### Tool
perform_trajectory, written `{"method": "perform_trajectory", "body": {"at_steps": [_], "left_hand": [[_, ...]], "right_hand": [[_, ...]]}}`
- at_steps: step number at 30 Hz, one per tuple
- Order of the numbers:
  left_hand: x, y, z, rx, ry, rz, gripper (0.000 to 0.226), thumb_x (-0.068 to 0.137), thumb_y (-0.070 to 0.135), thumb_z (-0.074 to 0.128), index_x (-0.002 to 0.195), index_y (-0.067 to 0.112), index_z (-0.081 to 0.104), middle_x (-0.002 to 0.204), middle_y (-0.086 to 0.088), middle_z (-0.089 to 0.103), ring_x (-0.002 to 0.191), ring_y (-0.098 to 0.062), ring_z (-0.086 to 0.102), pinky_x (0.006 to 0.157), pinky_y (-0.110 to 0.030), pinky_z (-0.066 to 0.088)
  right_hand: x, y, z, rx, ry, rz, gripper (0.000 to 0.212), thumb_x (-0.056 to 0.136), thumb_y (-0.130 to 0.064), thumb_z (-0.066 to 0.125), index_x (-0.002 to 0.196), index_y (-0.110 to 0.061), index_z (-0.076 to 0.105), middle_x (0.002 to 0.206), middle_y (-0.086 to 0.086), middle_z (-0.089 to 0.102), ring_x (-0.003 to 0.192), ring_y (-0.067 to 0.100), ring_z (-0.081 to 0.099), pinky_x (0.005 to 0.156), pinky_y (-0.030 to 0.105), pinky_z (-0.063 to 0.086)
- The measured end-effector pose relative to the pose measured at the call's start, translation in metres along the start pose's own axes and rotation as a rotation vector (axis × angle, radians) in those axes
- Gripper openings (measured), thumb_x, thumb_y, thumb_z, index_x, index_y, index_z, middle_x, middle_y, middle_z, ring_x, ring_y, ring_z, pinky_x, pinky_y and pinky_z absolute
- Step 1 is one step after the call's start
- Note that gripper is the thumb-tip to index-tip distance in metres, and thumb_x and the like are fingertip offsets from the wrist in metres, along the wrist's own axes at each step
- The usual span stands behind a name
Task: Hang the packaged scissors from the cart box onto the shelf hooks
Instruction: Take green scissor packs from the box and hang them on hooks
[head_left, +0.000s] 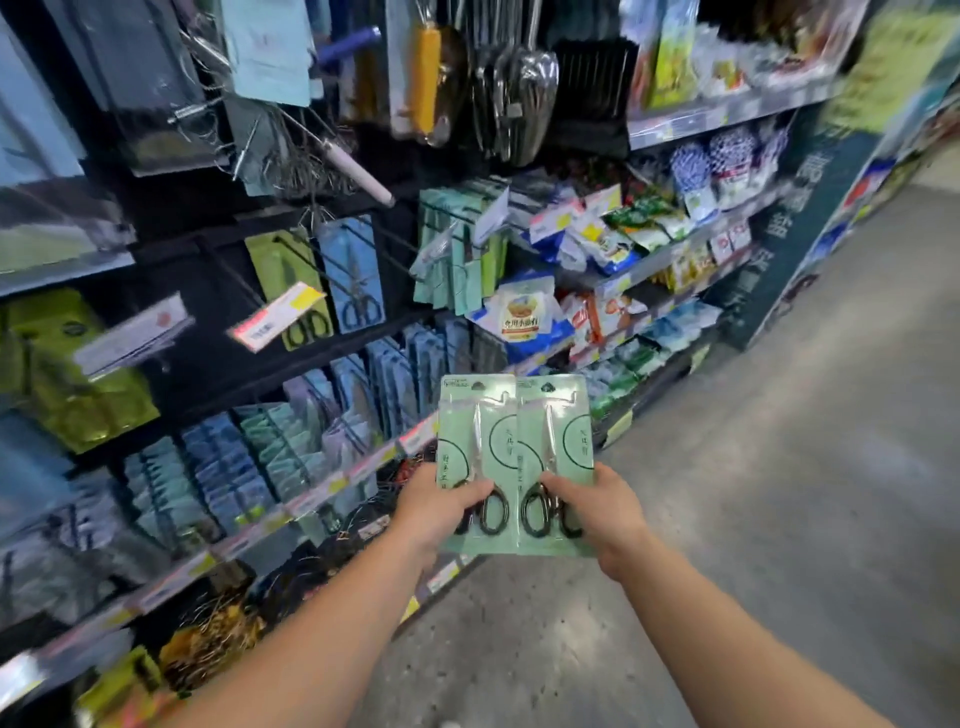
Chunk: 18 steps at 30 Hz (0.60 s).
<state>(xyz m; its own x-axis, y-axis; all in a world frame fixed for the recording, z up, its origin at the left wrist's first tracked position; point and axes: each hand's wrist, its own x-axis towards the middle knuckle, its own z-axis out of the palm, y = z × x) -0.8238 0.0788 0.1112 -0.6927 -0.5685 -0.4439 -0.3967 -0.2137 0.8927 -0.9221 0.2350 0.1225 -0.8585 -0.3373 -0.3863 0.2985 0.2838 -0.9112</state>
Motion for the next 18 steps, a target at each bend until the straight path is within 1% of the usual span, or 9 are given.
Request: {"method": "perform_trajectory", "body": {"at_steps": [1,4,7,9,11,13,15,16,18], "left_hand": [[0.012,0.007,0.003,-0.002,-0.006,0.009,0.023,0.084,0.015,0.077,0.103,0.019,0.064,0.1,0.004,0.071,0.083,-0.008,0.065,0.062,-0.024,0.047],[0.05,0.027,0.011,-0.003,-0.041,0.023,0.02,0.086,0.013,0.075,0.098,0.022,0.061,0.096,0.007,0.067,0.078,-0.001,0.058,0.059,-0.019,0.04],[0.08,0.041,0.019,0.002,-0.072,-0.002,0.033,0.086,0.015,0.074,0.116,0.014,0.06,0.099,0.006,0.066,0.079,-0.001,0.057,0.058,-0.018,0.039],[0.097,0.049,0.026,0.0,-0.068,-0.02,0.04,0.087,0.019,0.074,0.122,0.012,0.057,0.101,0.008,0.063,0.087,-0.007,0.058,0.07,-0.022,0.044],[0.111,0.056,0.031,-0.012,-0.04,-0.046,0.046,0.088,0.025,0.073,0.126,0.012,0.05,0.116,0.005,0.058,0.108,-0.02,0.055,0.092,-0.031,0.041],[0.124,0.062,0.038,-0.015,-0.007,-0.076,0.055,0.088,0.031,0.073,0.131,0.008,0.048,0.133,-0.001,0.054,0.123,-0.025,0.05,0.106,-0.038,0.037],[0.136,0.068,0.045,-0.013,0.044,-0.068,0.04,0.088,0.031,0.072,0.118,0.012,0.054,0.134,-0.004,0.055,0.115,-0.023,0.052,0.103,-0.033,0.035],[0.141,0.07,0.05,-0.038,0.071,-0.085,0.043,0.088,0.031,0.072,0.121,0.011,0.053,0.135,-0.003,0.053,0.119,-0.024,0.051,0.103,-0.034,0.035],[0.147,0.074,0.062,-0.063,0.122,-0.1,0.083,0.084,0.04,0.074,0.148,0.005,0.033,0.152,-0.002,0.037,0.139,-0.029,0.037,0.112,-0.046,0.031]], "right_hand": [[0.013,-0.005,0.001,0.004,0.0,0.004,0.015,0.087,-0.018,0.073,0.098,-0.018,0.064,0.083,-0.004,0.071,0.069,0.009,0.068,0.048,0.018,0.051],[0.051,-0.02,0.002,0.015,0.007,0.01,0.022,0.087,-0.02,0.073,0.106,-0.016,0.063,0.088,-0.003,0.071,0.076,0.014,0.069,0.054,0.024,0.052],[0.085,-0.028,0.0,0.045,0.003,0.035,0.02,0.087,-0.02,0.073,0.104,-0.017,0.063,0.088,0.0,0.073,0.073,0.015,0.071,0.05,0.022,0.051],[0.105,-0.032,-0.001,0.056,-0.01,0.039,0.021,0.087,-0.022,0.074,0.104,-0.017,0.063,0.089,0.001,0.075,0.074,0.017,0.072,0.051,0.024,0.051],[0.126,-0.039,-0.003,0.035,-0.033,0.028,0.025,0.085,-0.025,0.075,0.106,-0.017,0.063,0.093,0.002,0.075,0.08,0.02,0.072,0.056,0.027,0.052],[0.147,-0.043,-0.004,0.021,-0.064,0.037,0.023,0.086,-0.025,0.074,0.104,-0.016,0.063,0.095,0.001,0.074,0.084,0.02,0.071,0.064,0.031,0.055],[0.165,-0.05,-0.005,-0.012,-0.107,0.031,0.021,0.087,-0.025,0.072,0.104,-0.014,0.064,0.094,0.002,0.074,0.087,0.022,0.071,0.078,0.039,0.059],[0.175,-0.054,-0.007,-0.019,-0.132,0.021,0.023,0.087,-0.025,0.071,0.106,-0.013,0.064,0.094,0.004,0.075,0.089,0.025,0.071,0.083,0.043,0.059],[0.197,-0.059,-0.015,-0.05,-0.184,0.017,0.028,0.088,-0.028,0.07,0.105,-0.007,0.061,0.096,0.006,0.074,0.095,0.028,0.07,0.091,0.045,0.056]]}}
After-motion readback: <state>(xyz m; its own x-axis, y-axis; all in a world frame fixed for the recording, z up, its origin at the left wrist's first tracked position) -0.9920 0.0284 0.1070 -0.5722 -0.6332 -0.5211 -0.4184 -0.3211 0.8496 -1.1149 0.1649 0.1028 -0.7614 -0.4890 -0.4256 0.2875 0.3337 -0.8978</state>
